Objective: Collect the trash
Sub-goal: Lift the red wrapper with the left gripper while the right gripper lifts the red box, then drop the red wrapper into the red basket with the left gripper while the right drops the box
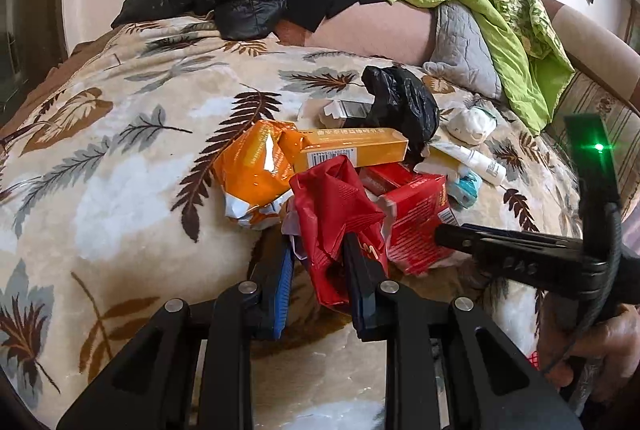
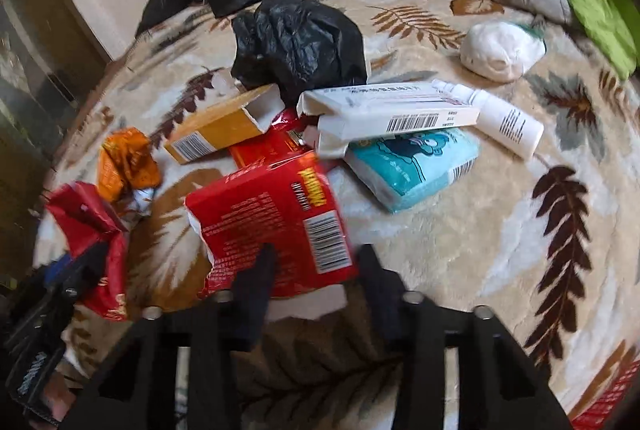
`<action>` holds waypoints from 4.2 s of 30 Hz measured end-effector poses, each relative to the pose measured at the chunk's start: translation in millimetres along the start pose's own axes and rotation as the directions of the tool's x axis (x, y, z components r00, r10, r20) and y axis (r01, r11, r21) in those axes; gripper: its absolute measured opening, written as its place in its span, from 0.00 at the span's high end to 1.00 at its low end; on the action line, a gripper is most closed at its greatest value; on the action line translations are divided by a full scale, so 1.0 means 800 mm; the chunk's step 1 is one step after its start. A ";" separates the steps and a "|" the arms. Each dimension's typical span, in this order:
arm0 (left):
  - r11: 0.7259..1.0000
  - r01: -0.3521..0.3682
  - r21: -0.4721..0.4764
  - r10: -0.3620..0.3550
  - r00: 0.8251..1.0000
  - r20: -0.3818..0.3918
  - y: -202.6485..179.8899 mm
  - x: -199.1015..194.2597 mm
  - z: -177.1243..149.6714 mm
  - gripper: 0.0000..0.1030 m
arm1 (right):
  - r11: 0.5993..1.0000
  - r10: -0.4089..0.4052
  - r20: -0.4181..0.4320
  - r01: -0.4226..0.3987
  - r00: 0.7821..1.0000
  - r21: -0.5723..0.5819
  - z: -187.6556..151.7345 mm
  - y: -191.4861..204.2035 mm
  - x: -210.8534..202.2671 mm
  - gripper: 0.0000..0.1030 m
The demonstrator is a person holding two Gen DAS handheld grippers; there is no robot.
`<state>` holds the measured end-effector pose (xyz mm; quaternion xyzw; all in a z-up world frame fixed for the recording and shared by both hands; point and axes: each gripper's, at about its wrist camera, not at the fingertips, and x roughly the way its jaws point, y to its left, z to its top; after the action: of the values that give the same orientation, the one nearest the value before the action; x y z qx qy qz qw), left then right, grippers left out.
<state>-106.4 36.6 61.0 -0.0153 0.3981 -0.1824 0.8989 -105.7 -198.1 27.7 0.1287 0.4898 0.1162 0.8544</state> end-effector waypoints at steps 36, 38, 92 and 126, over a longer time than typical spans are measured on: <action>0.999 -0.039 -0.024 0.039 0.999 0.012 0.021 -0.007 -0.005 0.77 | 0.911 0.308 0.114 -0.328 0.944 0.249 -0.014 -0.002 -0.007 0.97; 1.000 -0.027 -0.010 0.027 0.999 0.018 0.013 -0.008 -0.005 0.77 | 0.920 0.281 0.153 -0.312 0.947 0.237 -0.015 -0.010 -0.023 0.97; 0.973 0.169 0.159 -0.169 0.985 -0.009 -0.119 -0.002 -0.014 0.77 | 0.971 0.004 0.487 -0.120 0.873 0.209 -0.082 -0.073 -0.204 0.98; 0.646 0.602 0.469 -0.499 0.798 -0.337 -0.460 -0.045 -0.093 0.41 | 0.802 -0.414 0.459 0.076 0.786 0.592 -0.284 -0.275 -0.399 0.94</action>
<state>-298.6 -285.8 99.1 0.1417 0.3817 -0.5557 0.7249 -444.4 -484.4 101.2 0.3263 0.2377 -0.1887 0.8952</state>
